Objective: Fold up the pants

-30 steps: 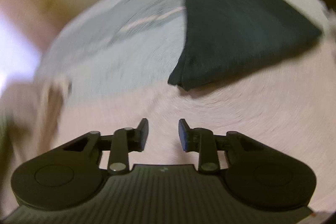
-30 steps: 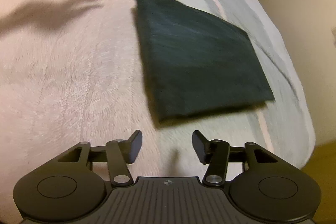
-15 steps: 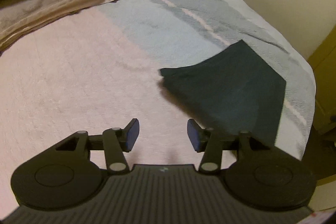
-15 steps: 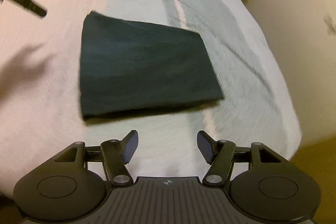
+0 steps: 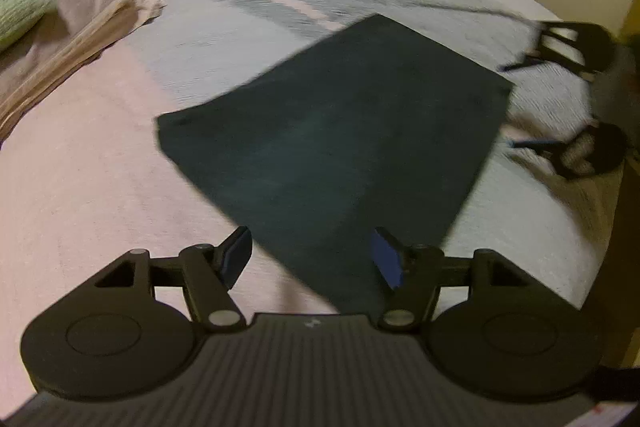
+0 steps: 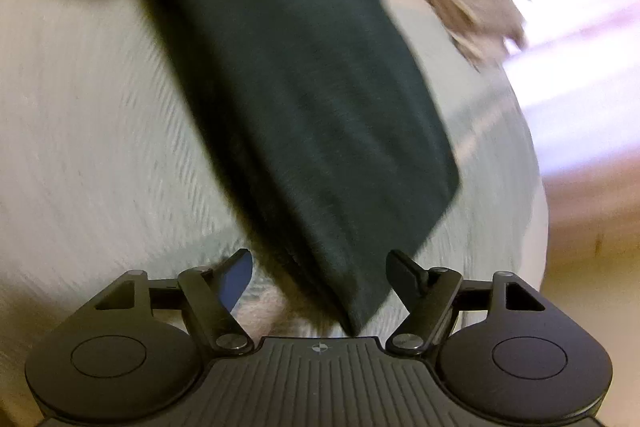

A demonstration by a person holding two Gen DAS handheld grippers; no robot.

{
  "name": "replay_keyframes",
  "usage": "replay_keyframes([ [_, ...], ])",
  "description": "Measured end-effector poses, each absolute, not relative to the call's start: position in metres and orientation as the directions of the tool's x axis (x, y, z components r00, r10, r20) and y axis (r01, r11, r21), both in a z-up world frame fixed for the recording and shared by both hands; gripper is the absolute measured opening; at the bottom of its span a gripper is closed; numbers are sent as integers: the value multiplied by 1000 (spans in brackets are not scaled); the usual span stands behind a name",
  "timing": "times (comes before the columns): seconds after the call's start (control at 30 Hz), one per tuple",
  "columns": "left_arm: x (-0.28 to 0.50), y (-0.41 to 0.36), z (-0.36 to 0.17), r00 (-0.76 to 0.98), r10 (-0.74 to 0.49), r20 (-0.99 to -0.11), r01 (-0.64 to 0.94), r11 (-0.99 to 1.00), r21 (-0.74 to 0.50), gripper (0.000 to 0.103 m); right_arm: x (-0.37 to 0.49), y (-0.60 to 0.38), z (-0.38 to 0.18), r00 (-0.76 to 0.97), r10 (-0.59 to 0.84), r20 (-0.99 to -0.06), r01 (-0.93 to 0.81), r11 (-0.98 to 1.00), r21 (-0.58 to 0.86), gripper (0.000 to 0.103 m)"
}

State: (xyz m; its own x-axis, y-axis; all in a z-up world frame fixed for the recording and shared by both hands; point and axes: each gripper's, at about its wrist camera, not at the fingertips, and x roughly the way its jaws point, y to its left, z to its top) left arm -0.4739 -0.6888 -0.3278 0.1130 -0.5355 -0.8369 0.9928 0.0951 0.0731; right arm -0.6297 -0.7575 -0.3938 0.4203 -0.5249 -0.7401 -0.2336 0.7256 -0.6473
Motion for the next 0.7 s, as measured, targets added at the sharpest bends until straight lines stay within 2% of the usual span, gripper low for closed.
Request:
replay_keyframes([
  [0.13, -505, -682, -340, 146, -558, -817, 989, 84, 120, 69, -637, -772, -422, 482, -508, -714, -299, 671, -678, 71],
  [0.17, -511, -679, -343, 151, -568, -809, 989, 77, 130, 75, -637, -774, -423, 502, -503, -704, -297, 664, -686, 71],
  [0.27, -535, -670, -350, 184, -603, -777, 974, 8, 224, 87, -633, -786, -421, 522, -492, -697, -270, 680, -682, 67],
  [0.33, -554, -665, -355, 213, -618, -757, 947, -59, 315, 89, -625, -796, -412, 500, -459, -735, -257, 732, -631, 46],
  [0.43, -580, -664, -366, 288, -640, -713, 856, -161, 491, 91, -616, -794, -386, 463, -423, -779, -263, 774, -576, 27],
  [0.53, -594, -667, -380, 339, -647, -683, 777, -217, 591, 91, -603, -801, -342, 434, -386, -814, -192, 843, -503, 24],
  [0.7, -598, -682, -388, 415, -654, -633, 699, -216, 681, 91, -573, -827, -271, 388, -294, -873, -92, 931, -354, 24],
])
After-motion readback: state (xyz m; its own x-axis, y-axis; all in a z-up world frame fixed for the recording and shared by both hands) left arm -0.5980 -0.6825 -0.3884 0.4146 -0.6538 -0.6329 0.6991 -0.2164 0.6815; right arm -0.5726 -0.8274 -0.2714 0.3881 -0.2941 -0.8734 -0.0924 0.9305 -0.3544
